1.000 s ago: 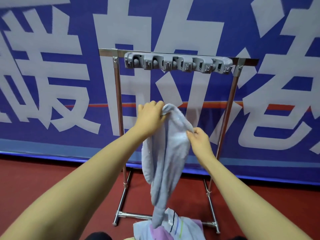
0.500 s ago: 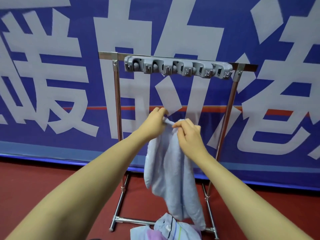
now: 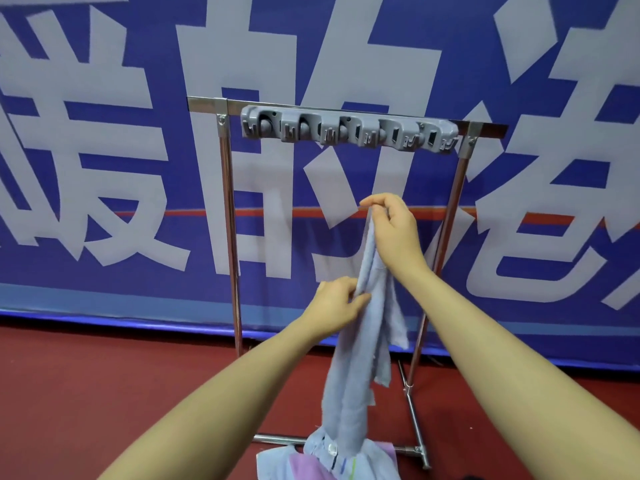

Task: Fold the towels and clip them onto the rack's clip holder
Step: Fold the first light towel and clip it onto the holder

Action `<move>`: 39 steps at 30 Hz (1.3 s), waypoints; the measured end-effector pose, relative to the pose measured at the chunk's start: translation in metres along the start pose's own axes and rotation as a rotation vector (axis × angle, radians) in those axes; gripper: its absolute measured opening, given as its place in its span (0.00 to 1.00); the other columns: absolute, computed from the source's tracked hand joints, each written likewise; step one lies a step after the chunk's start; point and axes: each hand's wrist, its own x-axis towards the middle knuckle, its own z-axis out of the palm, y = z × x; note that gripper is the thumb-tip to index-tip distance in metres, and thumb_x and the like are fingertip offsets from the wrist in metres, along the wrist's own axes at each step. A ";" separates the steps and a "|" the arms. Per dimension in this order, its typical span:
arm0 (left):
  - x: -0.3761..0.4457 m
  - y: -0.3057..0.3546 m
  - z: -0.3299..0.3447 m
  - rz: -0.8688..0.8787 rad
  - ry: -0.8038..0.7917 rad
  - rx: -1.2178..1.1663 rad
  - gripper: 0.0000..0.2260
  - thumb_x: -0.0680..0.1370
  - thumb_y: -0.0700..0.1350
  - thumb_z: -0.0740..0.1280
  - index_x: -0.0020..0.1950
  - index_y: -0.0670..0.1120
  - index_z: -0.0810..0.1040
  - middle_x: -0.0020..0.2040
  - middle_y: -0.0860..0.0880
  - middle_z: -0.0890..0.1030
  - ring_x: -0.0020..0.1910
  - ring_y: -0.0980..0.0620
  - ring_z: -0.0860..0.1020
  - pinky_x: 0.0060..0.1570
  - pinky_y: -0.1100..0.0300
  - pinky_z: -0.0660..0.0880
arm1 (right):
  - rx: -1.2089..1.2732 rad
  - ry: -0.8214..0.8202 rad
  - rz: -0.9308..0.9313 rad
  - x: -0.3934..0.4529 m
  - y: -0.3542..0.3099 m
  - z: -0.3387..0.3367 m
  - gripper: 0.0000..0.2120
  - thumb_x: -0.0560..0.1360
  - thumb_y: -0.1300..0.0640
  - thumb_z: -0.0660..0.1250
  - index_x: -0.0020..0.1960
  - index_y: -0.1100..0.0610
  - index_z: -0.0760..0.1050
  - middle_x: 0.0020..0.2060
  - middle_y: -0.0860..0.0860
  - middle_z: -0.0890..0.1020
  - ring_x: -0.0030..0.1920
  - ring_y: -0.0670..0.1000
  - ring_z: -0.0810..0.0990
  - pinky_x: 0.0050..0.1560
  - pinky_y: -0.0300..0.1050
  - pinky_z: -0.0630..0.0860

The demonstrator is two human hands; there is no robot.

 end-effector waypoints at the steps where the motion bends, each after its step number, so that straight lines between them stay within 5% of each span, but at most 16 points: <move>1: 0.001 0.001 0.000 -0.026 0.023 -0.056 0.15 0.79 0.47 0.62 0.34 0.43 0.69 0.32 0.48 0.72 0.33 0.50 0.69 0.38 0.55 0.66 | -0.012 0.010 -0.004 0.001 0.000 -0.004 0.13 0.79 0.64 0.54 0.48 0.54 0.76 0.51 0.49 0.77 0.56 0.51 0.75 0.62 0.56 0.70; 4: 0.004 -0.003 -0.011 -0.091 0.087 -0.121 0.19 0.80 0.47 0.60 0.30 0.48 0.60 0.26 0.54 0.63 0.28 0.55 0.60 0.29 0.58 0.58 | -0.091 0.036 -0.012 0.001 0.006 -0.018 0.14 0.78 0.64 0.53 0.46 0.51 0.74 0.49 0.48 0.77 0.56 0.54 0.74 0.61 0.58 0.69; 8: 0.010 -0.004 -0.039 -0.049 0.147 0.038 0.13 0.80 0.44 0.60 0.37 0.45 0.74 0.29 0.55 0.71 0.30 0.56 0.68 0.30 0.63 0.64 | -0.252 -0.019 0.017 -0.005 0.024 -0.027 0.10 0.78 0.62 0.57 0.45 0.50 0.73 0.46 0.47 0.74 0.55 0.58 0.72 0.59 0.55 0.69; 11: 0.019 0.000 -0.057 -0.002 0.244 0.158 0.10 0.80 0.45 0.60 0.43 0.42 0.76 0.35 0.49 0.77 0.36 0.50 0.74 0.35 0.57 0.70 | -0.348 -0.087 0.009 -0.009 0.032 -0.025 0.04 0.77 0.53 0.63 0.46 0.49 0.76 0.47 0.47 0.71 0.53 0.53 0.70 0.58 0.49 0.63; 17: 0.028 0.010 -0.076 0.184 0.307 0.205 0.09 0.80 0.41 0.60 0.46 0.36 0.74 0.41 0.42 0.79 0.40 0.44 0.77 0.41 0.50 0.73 | -0.646 -0.384 -0.094 -0.014 0.030 -0.008 0.20 0.72 0.40 0.67 0.62 0.39 0.70 0.50 0.46 0.62 0.52 0.47 0.61 0.47 0.42 0.51; 20: 0.025 0.009 -0.080 0.229 0.288 0.227 0.08 0.80 0.41 0.60 0.47 0.37 0.74 0.43 0.43 0.79 0.41 0.46 0.76 0.41 0.54 0.73 | -0.655 -0.222 -0.139 -0.013 0.028 0.011 0.09 0.77 0.54 0.61 0.53 0.48 0.78 0.45 0.47 0.66 0.50 0.52 0.67 0.41 0.43 0.48; 24: 0.014 -0.003 -0.084 0.114 0.262 0.124 0.06 0.79 0.42 0.63 0.45 0.41 0.73 0.37 0.51 0.75 0.35 0.53 0.72 0.33 0.67 0.66 | -0.551 -0.096 -0.166 -0.010 0.018 0.019 0.17 0.75 0.65 0.56 0.53 0.51 0.79 0.46 0.49 0.69 0.49 0.50 0.65 0.42 0.42 0.49; 29: 0.002 -0.020 -0.079 -0.072 0.125 0.166 0.06 0.76 0.40 0.63 0.39 0.41 0.73 0.38 0.43 0.79 0.38 0.45 0.75 0.34 0.58 0.67 | -0.474 -0.020 -0.151 -0.001 0.003 0.021 0.16 0.77 0.65 0.56 0.53 0.51 0.78 0.45 0.48 0.68 0.48 0.48 0.63 0.42 0.42 0.49; 33: -0.005 -0.042 -0.080 -0.248 0.143 0.154 0.13 0.77 0.42 0.62 0.32 0.48 0.68 0.30 0.49 0.72 0.29 0.51 0.69 0.26 0.60 0.65 | -0.479 0.100 -0.041 0.008 0.008 0.002 0.15 0.76 0.66 0.55 0.52 0.55 0.78 0.45 0.50 0.68 0.51 0.54 0.67 0.40 0.44 0.48; 39: 0.003 -0.037 -0.085 -0.181 0.256 0.221 0.06 0.80 0.41 0.56 0.45 0.44 0.70 0.40 0.45 0.77 0.40 0.44 0.74 0.36 0.54 0.69 | -0.512 -0.037 0.172 0.006 0.027 -0.015 0.14 0.75 0.60 0.59 0.57 0.49 0.76 0.56 0.52 0.69 0.61 0.55 0.65 0.55 0.45 0.55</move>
